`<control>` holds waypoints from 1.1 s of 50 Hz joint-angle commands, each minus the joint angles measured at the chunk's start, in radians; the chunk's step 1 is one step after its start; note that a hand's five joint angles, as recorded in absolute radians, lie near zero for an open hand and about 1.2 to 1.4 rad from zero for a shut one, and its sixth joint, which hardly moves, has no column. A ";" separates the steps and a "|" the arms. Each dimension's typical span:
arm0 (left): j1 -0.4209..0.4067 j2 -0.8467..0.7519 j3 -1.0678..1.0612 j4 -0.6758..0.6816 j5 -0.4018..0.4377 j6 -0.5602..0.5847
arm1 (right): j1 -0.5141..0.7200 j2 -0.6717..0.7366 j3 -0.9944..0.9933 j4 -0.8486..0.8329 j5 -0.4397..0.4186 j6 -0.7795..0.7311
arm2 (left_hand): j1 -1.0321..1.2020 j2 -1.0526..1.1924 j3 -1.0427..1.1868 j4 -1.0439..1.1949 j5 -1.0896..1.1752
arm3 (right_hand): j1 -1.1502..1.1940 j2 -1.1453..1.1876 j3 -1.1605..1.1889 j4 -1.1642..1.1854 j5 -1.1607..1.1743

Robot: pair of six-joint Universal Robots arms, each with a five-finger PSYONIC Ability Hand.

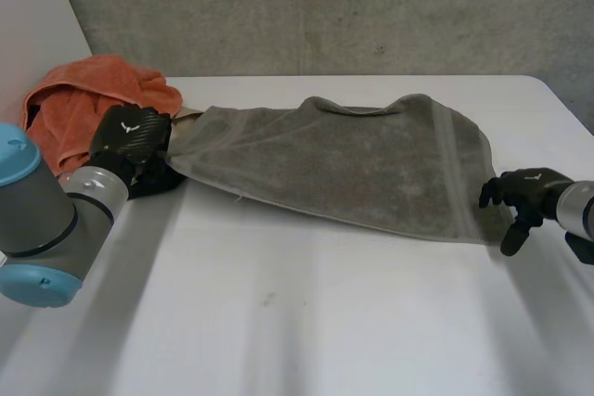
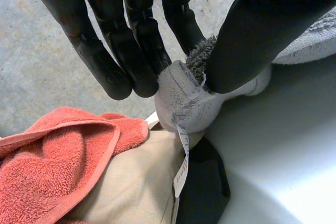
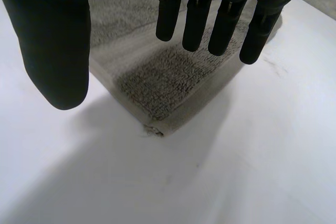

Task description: Fold the laundry.

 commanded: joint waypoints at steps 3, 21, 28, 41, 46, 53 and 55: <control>-0.003 -0.006 0.002 0.000 0.001 0.000 | -0.003 0.036 0.112 -0.284 -0.031 -0.055 | 0.235 0.196 0.203 0.197 0.233 | 0.096 0.100 0.099 0.094 0.089; -0.001 -0.006 -0.001 0.000 0.001 0.000 | 0.018 0.090 0.113 -0.425 -0.017 -0.085 | 0.235 0.196 0.203 0.197 0.233 | 0.186 0.190 0.190 0.185 0.180; 0.000 -0.003 -0.004 -0.005 0.001 -0.002 | 0.032 0.104 0.082 -0.502 -0.002 -0.058 | 0.235 0.196 0.203 0.197 0.233 | 0.245 0.249 0.249 0.244 0.239; -0.003 -0.008 -0.006 -0.055 0.003 -0.002 | 0.051 0.150 0.008 -0.496 0.046 -0.049 | 0.235 0.196 0.203 0.197 0.233 | 0.906 0.910 0.910 0.905 0.900; -0.001 0.002 -0.012 -0.109 0.006 0.009 | 0.046 0.049 0.039 -0.462 0.035 -0.032 | 0.235 0.196 0.203 0.197 0.233 | 0.906 0.910 0.910 0.905 0.900; 0.019 0.109 -0.087 -0.304 0.055 0.070 | -0.021 -0.076 0.053 -0.110 -0.056 -0.074 | 0.235 0.196 0.203 0.197 0.233 | 0.906 0.910 0.910 0.905 0.900; 0.033 0.155 -0.119 -0.363 0.088 0.110 | -0.063 -0.090 0.047 0.013 -0.079 -0.149 | 0.235 0.196 0.203 0.197 0.233 | 0.906 0.910 0.910 0.905 0.900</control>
